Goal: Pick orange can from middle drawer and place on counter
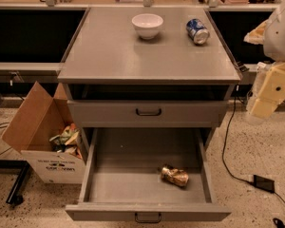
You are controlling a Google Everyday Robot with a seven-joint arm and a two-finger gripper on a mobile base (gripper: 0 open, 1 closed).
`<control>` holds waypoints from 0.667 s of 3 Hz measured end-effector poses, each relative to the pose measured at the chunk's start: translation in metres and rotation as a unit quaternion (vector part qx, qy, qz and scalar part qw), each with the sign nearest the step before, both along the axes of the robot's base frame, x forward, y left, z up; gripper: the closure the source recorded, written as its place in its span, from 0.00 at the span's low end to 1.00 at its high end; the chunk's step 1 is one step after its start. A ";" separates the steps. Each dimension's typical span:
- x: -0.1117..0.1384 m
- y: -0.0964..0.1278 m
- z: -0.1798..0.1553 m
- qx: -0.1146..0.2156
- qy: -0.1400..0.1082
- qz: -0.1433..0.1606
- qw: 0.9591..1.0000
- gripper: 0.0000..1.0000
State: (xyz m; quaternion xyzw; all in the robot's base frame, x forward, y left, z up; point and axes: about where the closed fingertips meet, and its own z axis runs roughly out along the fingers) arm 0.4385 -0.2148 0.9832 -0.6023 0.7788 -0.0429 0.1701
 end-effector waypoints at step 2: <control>0.001 -0.003 -0.005 0.001 0.002 -0.009 1.000 0.00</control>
Offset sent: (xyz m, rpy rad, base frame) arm 0.0029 -0.0093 -0.0157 0.0023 0.0298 -0.0419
